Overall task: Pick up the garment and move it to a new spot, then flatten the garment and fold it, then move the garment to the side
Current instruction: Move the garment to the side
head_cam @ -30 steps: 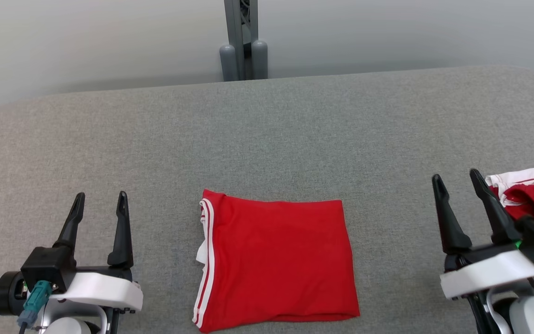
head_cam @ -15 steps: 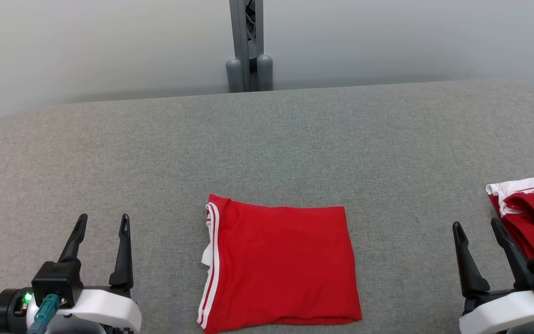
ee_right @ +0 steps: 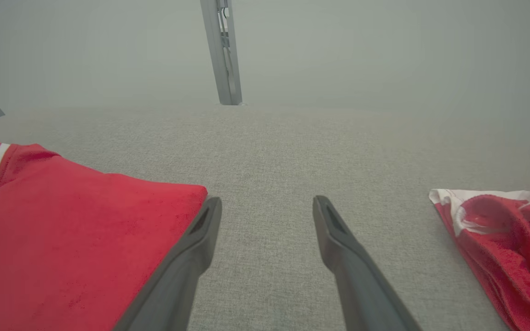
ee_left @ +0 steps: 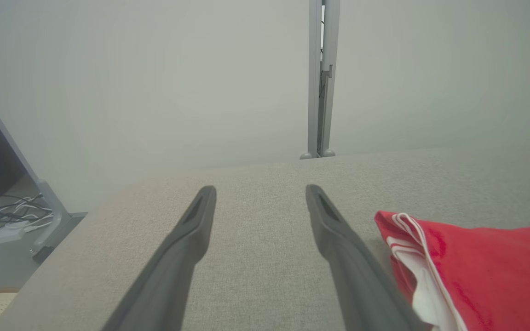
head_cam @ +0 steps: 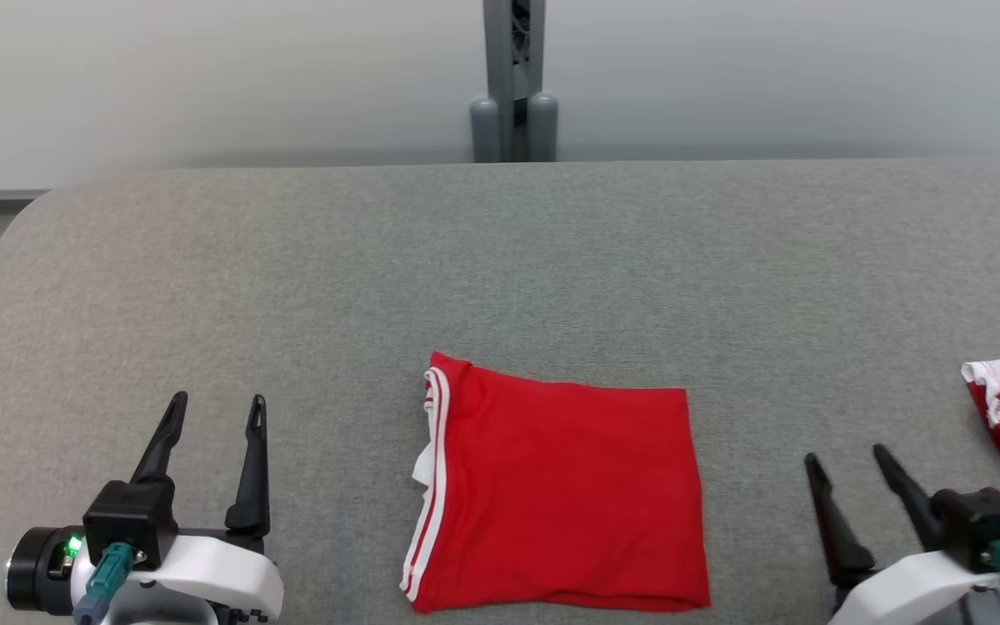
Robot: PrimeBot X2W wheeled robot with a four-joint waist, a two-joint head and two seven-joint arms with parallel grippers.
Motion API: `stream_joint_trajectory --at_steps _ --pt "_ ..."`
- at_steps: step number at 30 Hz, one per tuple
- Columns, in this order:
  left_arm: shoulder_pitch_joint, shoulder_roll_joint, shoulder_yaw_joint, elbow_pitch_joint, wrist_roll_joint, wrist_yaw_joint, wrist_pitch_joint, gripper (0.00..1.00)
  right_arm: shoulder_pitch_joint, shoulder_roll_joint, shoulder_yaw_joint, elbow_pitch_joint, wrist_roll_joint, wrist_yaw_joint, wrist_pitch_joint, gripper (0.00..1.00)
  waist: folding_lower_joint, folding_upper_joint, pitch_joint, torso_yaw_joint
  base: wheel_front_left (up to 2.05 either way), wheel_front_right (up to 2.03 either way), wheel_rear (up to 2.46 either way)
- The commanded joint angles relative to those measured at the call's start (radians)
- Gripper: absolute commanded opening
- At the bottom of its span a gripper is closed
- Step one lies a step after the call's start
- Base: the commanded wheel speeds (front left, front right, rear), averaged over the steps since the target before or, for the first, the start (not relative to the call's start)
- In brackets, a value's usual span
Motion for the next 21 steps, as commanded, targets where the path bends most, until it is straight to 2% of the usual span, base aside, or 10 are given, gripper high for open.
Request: stream_joint_trajectory --at_steps 1,10,18,19,20,21 --pt "-0.012 -0.001 0.000 0.003 0.006 -0.004 -0.005 1.00 -0.006 -0.002 0.009 0.007 0.003 0.000 0.000 1.00 -0.0001 0.0000 0.009 0.019 0.00 0.00 0.00" --pt "-0.059 -0.025 -0.016 0.039 -0.010 -0.026 -0.023 1.00 -0.093 -0.002 0.136 0.246 0.056 0.000 0.014 1.00 -0.0001 0.0000 0.059 0.107 0.00 0.00 0.00" --pt "-0.085 -0.038 -0.010 0.071 -0.021 -0.035 -0.046 1.00 -0.162 -0.001 0.226 0.407 0.114 0.000 0.031 1.00 -0.0001 0.0000 0.090 0.139 0.00 0.00 0.00" --pt "-0.088 -0.038 -0.009 0.074 -0.022 -0.035 -0.050 1.00 -0.170 0.000 0.232 0.415 0.123 0.000 0.024 0.50 -0.0001 0.0000 0.092 0.139 0.00 0.00 0.00" --pt "-0.091 -0.038 -0.008 0.078 -0.023 -0.036 -0.050 1.00 -0.177 0.000 0.234 0.425 0.126 0.000 0.021 0.20 -0.0001 0.0000 0.095 0.140 0.00 0.00 0.00" --pt "-0.092 -0.038 -0.007 0.080 -0.025 -0.037 -0.053 1.00 -0.182 0.000 0.233 0.436 0.132 0.000 0.021 0.00 -0.0001 0.0000 0.097 0.140 0.00 0.00 0.00"
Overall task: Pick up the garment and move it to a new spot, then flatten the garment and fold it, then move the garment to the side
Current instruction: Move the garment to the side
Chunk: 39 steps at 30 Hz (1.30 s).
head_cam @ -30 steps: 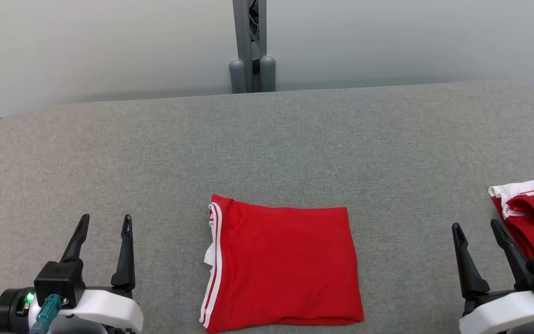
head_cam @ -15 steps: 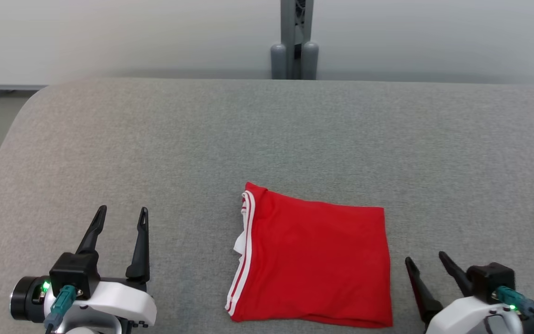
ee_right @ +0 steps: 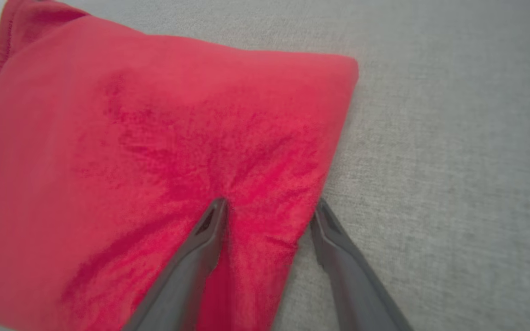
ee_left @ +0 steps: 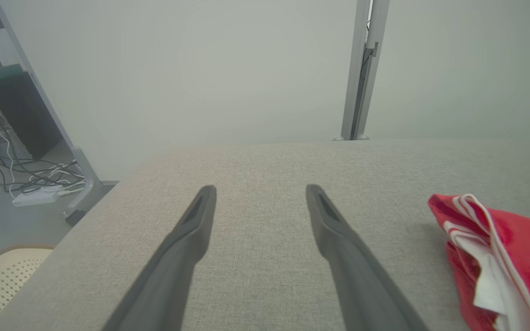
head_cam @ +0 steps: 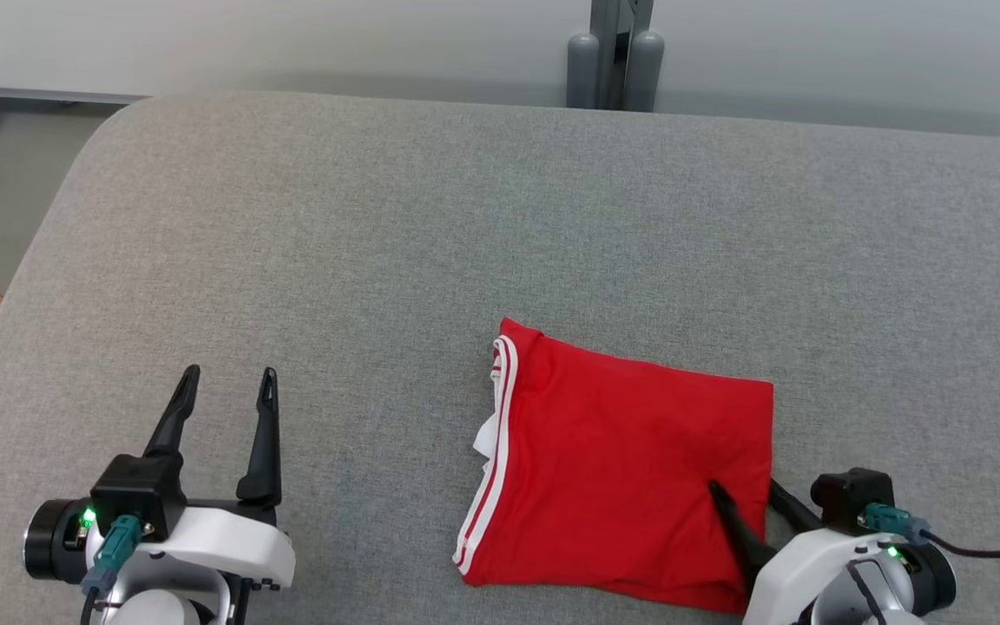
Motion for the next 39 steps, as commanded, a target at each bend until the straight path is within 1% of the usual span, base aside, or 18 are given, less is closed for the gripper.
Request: stream_joint_trajectory --at_steps 1,5,8,10,13,14,19,24,28,30,35,39 --pt "-0.023 0.004 0.005 0.006 -0.004 -0.004 -0.008 1.00 -0.001 0.000 0.005 0.036 0.011 0.000 0.003 0.00 0.0000 0.0000 0.006 0.000 0.00 0.00 0.00" --pt "-0.036 0.004 0.011 0.012 -0.008 -0.006 -0.015 1.00 -0.022 -0.005 -0.012 0.035 0.002 -0.002 -0.016 0.00 0.0000 0.0000 0.014 -0.008 0.00 0.00 0.00" --pt "-0.041 0.003 0.014 0.014 -0.008 -0.006 -0.020 1.00 -0.026 -0.009 -0.033 0.021 -0.021 -0.004 -0.027 0.00 0.0000 0.0000 0.017 -0.027 0.00 0.00 0.00" --pt "-0.038 0.003 0.014 0.013 -0.008 -0.007 -0.023 1.00 -0.022 -0.010 -0.049 0.005 -0.044 -0.004 -0.033 0.00 0.0000 0.0000 0.019 -0.049 0.00 0.00 0.00" --pt "-0.032 0.008 0.018 0.006 -0.008 -0.006 -0.025 1.00 -0.018 -0.006 -0.057 -0.027 -0.074 -0.003 -0.036 0.00 0.0000 0.0000 0.024 -0.099 0.00 0.00 0.00" --pt "-0.032 0.008 0.018 0.006 -0.008 -0.006 -0.025 1.00 -0.018 -0.006 -0.057 -0.027 -0.074 -0.003 -0.036 0.00 0.0000 0.0000 0.024 -0.099 0.00 0.00 0.00" --pt "-0.043 0.022 0.019 -0.019 0.003 -0.004 -0.024 1.00 -0.008 -0.014 -0.070 -0.074 -0.137 -0.003 -0.031 0.00 0.0000 0.0000 0.049 -0.205 0.00 0.00 0.00" --pt "-0.066 0.039 0.004 -0.056 0.022 -0.006 -0.007 1.00 -0.003 -0.034 -0.105 -0.108 -0.184 -0.002 -0.043 0.00 0.0000 0.0000 0.080 -0.316 0.00 0.00 0.00" --pt "-0.088 0.057 -0.006 -0.087 0.039 -0.009 0.017 1.00 -0.012 -0.056 -0.145 -0.128 -0.216 -0.001 -0.053 0.00 0.0000 0.0000 0.107 -0.398 0.00 0.00 0.00" --pt "-0.113 0.077 -0.016 -0.116 0.055 -0.014 0.045 1.00 -0.044 -0.087 -0.191 -0.147 -0.236 -0.001 -0.073 0.00 0.0000 0.0000 0.137 -0.463 0.00 0.00 0.00" --pt "-0.145 0.099 -0.030 -0.140 0.072 -0.024 0.078 1.00 -0.124 -0.140 -0.230 -0.164 -0.258 -0.001 -0.104 0.00 0.0000 0.0000 0.175 -0.514 0.00 0.00 0.00" --pt "-0.171 0.107 -0.039 -0.152 0.083 -0.027 0.097 1.00 -0.208 -0.192 -0.243 -0.166 -0.266 -0.001 -0.131 0.00 0.0000 0.0000 0.199 -0.524 0.00 0.00 0.00"
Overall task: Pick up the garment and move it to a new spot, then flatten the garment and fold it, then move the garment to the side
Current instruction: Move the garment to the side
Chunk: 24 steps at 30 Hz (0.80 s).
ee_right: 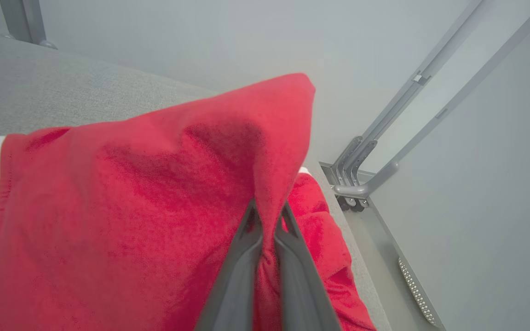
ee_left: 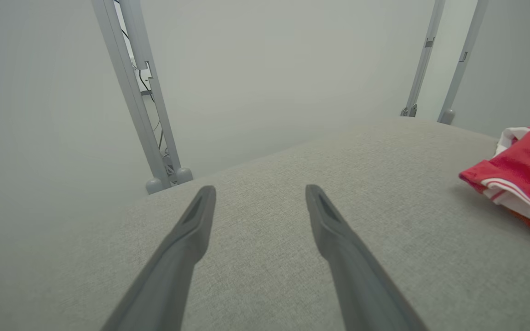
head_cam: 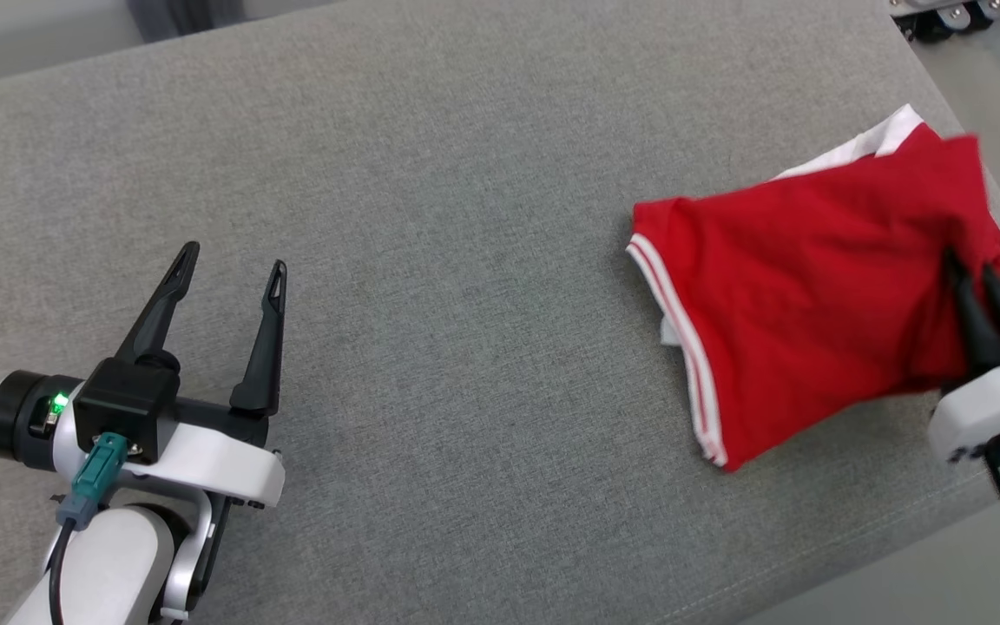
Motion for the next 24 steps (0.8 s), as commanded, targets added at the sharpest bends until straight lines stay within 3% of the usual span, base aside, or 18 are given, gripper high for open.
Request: stream_joint_trajectory --at_steps 1,12,13,14,16,24 --pt "-0.021 0.008 0.000 -0.006 0.008 -0.003 0.003 1.00 -0.039 -0.026 -0.008 0.004 -0.003 -0.002 -0.014 0.00 0.0000 0.0000 0.024 -0.011 0.00 0.00 0.00" --pt "-0.057 0.015 -0.012 -0.018 0.018 -0.007 0.011 1.00 -0.244 -0.161 -0.056 0.147 -0.017 -0.002 -0.018 0.00 0.0000 0.0000 0.082 0.017 0.00 0.00 0.00" --pt "-0.060 0.015 -0.012 -0.018 0.018 -0.008 0.010 1.00 -0.259 -0.164 -0.060 0.171 -0.017 -0.002 -0.017 0.13 0.0000 0.0000 0.086 0.020 0.00 0.00 0.00" --pt "-0.064 0.016 -0.011 -0.018 0.018 -0.008 0.010 1.00 -0.272 -0.165 -0.070 0.196 -0.024 -0.002 -0.011 0.32 0.0000 0.0000 0.089 0.023 0.00 0.00 0.00" --pt "-0.070 0.015 -0.012 -0.018 0.017 -0.009 0.008 1.00 -0.285 -0.157 -0.102 0.234 -0.040 -0.002 -0.004 1.00 0.0000 0.0000 0.094 0.032 0.00 0.00 0.00" --pt "-0.046 0.014 -0.005 -0.010 0.004 0.003 -0.005 1.00 -0.257 -0.106 -0.179 0.303 -0.070 -0.002 -0.015 1.00 0.0000 0.0000 0.084 0.036 0.00 0.00 0.00"
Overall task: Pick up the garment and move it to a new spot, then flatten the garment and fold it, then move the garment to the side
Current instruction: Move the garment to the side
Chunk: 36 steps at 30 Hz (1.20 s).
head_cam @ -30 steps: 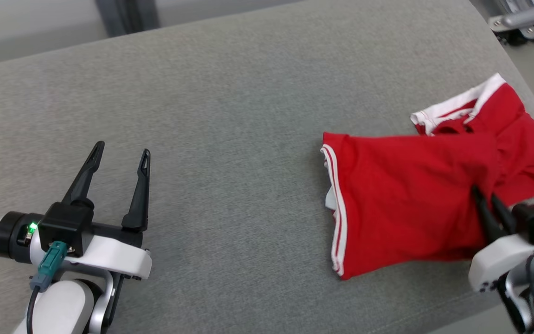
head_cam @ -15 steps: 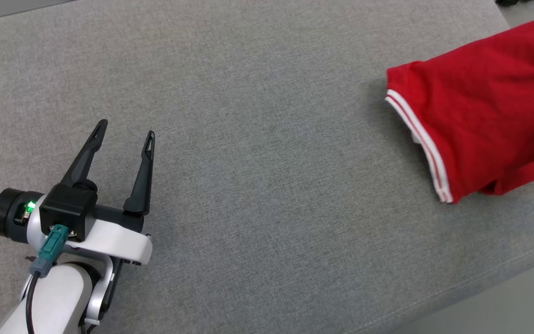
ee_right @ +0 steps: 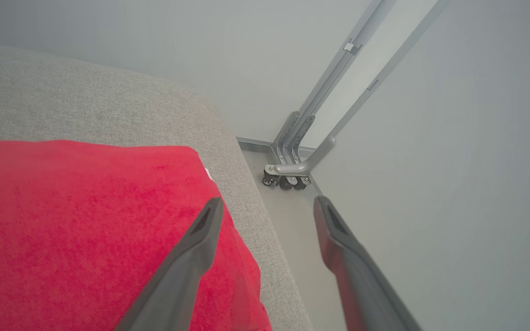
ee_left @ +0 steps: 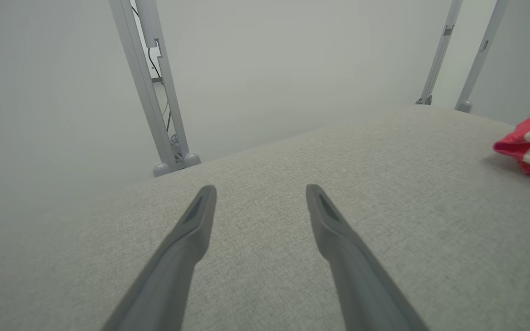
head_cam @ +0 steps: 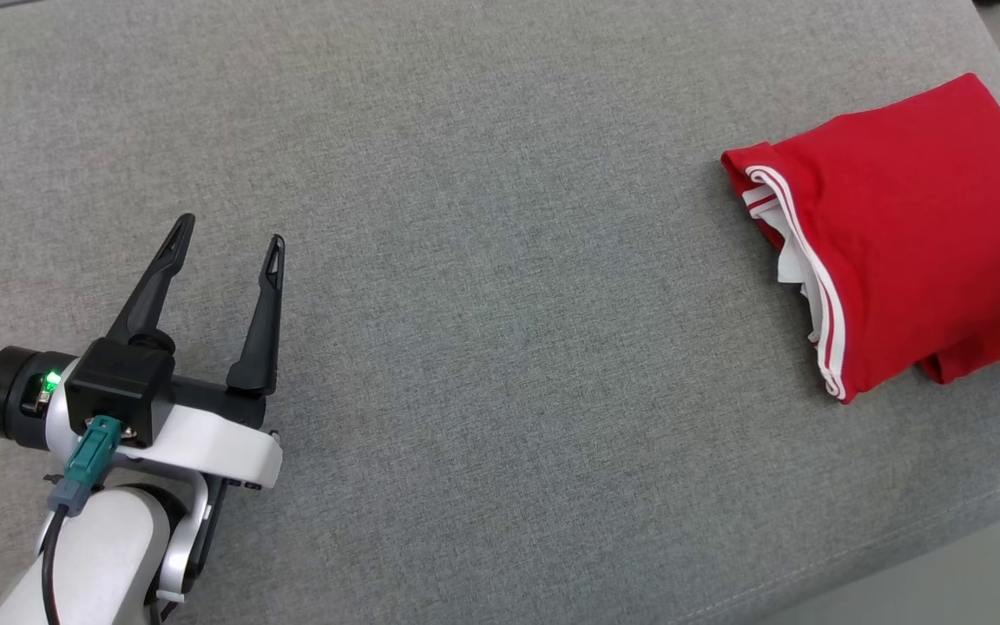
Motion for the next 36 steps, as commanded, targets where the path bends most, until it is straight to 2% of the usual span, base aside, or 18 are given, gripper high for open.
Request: stream_joint_trajectory --at_steps 1,5,11,12,15,21,25,29,36 --pt "0.005 0.002 0.002 0.004 -0.002 0.003 -0.006 1.00 0.016 0.004 -0.010 0.002 -0.001 -0.002 -0.005 1.00 0.0000 -0.0001 -0.006 0.001 0.00 0.00 0.00" --pt "0.008 -0.004 0.002 0.013 -0.012 0.000 -0.016 1.00 0.052 0.050 -0.072 -0.061 0.044 -0.002 -0.049 1.00 0.0000 -0.0001 -0.037 0.010 0.00 0.00 0.00" --pt "0.032 -0.019 0.017 0.027 -0.035 0.016 -0.050 1.00 0.136 0.157 -0.112 -0.254 0.116 -0.002 -0.092 1.00 0.0000 -0.0001 -0.101 0.037 0.00 0.00 0.00" --pt "0.040 -0.024 0.022 0.026 -0.041 0.021 -0.058 1.00 0.166 0.195 -0.098 -0.325 0.131 -0.002 -0.086 1.00 0.0000 -0.0001 -0.121 0.052 0.00 0.00 0.00" --pt "0.054 -0.031 0.029 0.024 -0.048 0.030 -0.070 1.00 0.207 0.233 -0.062 -0.425 0.147 -0.002 -0.071 1.00 0.0000 -0.0001 -0.151 0.084 0.00 0.00 0.00" --pt "0.078 -0.042 0.052 0.034 -0.066 0.048 -0.095 1.00 0.286 0.271 0.059 -0.558 0.178 -0.002 -0.032 1.00 0.0000 -0.0001 -0.202 0.171 0.00 0.00 0.00" --pt "0.108 -0.052 0.081 0.051 -0.100 0.051 -0.116 1.00 0.331 0.280 0.141 -0.579 0.215 -0.002 -0.025 1.00 0.0000 -0.0001 -0.236 0.223 0.00 0.00 0.00" --pt "0.146 -0.060 0.099 0.079 -0.116 0.047 -0.130 1.00 0.379 0.281 0.197 -0.545 0.242 -0.002 -0.027 1.00 0.0000 -0.0001 -0.279 0.265 0.00 0.00 0.00" --pt "0.225 -0.085 0.129 0.115 -0.158 0.019 -0.144 1.00 0.456 0.281 0.245 -0.497 0.280 -0.001 -0.026 1.00 0.0000 -0.0001 -0.344 0.289 0.00 0.00 0.00"
